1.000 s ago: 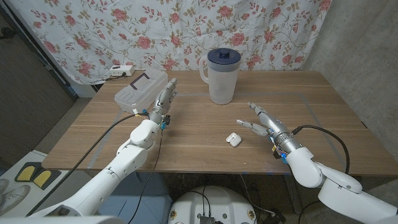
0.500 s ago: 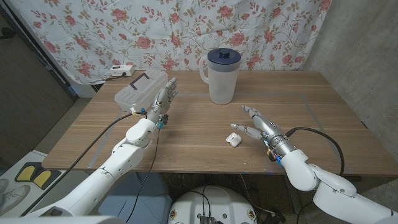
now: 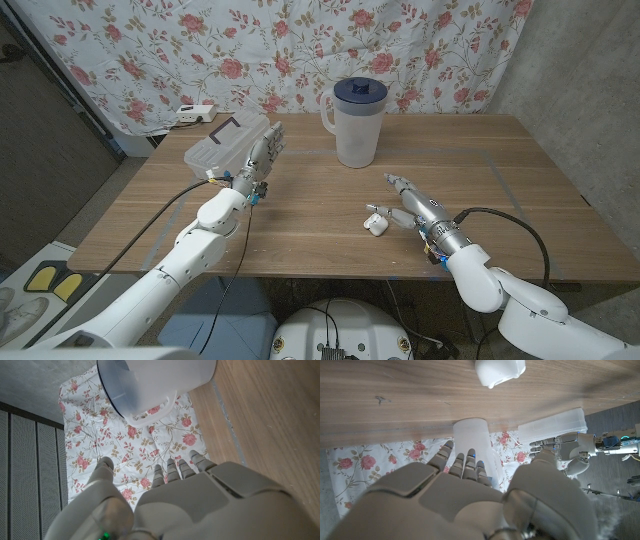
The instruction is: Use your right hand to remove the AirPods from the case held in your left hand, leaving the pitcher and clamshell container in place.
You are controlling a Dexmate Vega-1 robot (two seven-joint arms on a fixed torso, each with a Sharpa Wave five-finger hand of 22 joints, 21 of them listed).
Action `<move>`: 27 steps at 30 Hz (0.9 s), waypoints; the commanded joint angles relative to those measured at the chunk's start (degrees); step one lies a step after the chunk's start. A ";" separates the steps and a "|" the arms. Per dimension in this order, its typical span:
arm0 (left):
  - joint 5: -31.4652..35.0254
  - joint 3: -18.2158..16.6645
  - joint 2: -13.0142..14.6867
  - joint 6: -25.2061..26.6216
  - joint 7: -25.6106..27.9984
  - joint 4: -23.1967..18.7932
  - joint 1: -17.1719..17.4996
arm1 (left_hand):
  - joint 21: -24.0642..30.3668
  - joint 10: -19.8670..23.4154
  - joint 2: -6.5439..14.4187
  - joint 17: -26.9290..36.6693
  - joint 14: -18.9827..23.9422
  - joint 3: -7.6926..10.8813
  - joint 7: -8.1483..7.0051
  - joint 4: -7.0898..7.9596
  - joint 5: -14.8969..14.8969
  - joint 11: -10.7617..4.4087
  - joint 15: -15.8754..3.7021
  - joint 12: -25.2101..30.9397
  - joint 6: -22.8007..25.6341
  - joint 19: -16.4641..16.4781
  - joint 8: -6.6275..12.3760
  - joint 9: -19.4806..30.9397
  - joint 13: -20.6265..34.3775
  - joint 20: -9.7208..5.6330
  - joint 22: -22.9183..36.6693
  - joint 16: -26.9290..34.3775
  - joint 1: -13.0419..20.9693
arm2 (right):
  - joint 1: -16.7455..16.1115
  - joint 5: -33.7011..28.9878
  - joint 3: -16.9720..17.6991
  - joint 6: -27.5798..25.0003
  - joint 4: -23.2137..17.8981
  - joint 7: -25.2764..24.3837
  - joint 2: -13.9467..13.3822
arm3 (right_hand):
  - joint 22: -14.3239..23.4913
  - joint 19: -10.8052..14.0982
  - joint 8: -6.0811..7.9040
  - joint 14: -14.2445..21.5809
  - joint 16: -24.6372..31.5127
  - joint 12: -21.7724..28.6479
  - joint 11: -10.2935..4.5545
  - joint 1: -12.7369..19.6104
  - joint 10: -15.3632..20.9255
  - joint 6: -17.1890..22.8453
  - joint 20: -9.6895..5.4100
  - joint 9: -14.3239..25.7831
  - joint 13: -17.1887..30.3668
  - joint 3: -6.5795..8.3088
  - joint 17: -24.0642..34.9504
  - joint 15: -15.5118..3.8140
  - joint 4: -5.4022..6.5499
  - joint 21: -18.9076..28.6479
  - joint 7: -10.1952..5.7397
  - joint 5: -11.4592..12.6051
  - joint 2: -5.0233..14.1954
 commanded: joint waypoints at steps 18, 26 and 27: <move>-0.53 0.12 0.35 -0.05 0.44 -1.14 0.98 | -0.12 -0.08 -0.20 0.06 -0.49 0.43 -0.06 -0.04 -0.04 -0.09 0.20 -0.11 -0.13 -0.09 0.14 0.12 0.18 0.11 0.27 -0.14 0.86 | -1.03 -8.56 -3.08 -7.61 -2.70 -1.26 0.60 | 0.20 5.17 0.30 4.70 2.05 3.20 -0.74 -0.55 7.12 0.50 1.02 0.27 1.77 0.31 0.78 -1.46 -0.48 1.26 -2.11 -0.28 -0.34; -0.26 0.42 0.16 -0.12 0.35 -1.16 0.80 | -0.10 -0.05 -0.22 0.06 -0.49 0.44 -0.10 -0.05 -0.02 -0.08 0.23 -0.09 -0.16 -0.09 0.15 0.12 0.18 0.11 0.26 -0.11 0.98 | -1.74 -10.50 -3.78 -9.47 -3.03 -2.25 1.37 | 0.25 6.62 0.35 6.59 2.88 3.70 -0.83 -0.99 8.23 0.59 0.09 0.28 2.27 0.37 1.08 -1.74 -0.35 1.49 -1.99 -0.26 -0.25; -0.12 0.44 -0.05 -0.21 0.70 -1.17 0.86 | -0.09 -0.05 -0.22 0.06 -0.48 0.44 -0.10 -0.05 -0.02 -0.10 0.23 -0.09 -0.15 -0.08 0.16 0.12 0.18 0.12 0.26 -0.11 0.98 | -1.69 -11.08 -4.17 -10.12 -3.16 -2.05 1.57 | 0.26 6.91 0.37 6.95 3.08 3.81 -1.06 -1.09 8.43 0.63 -0.02 0.28 2.41 0.42 1.19 -1.90 -0.31 1.53 -2.03 -0.25 -0.16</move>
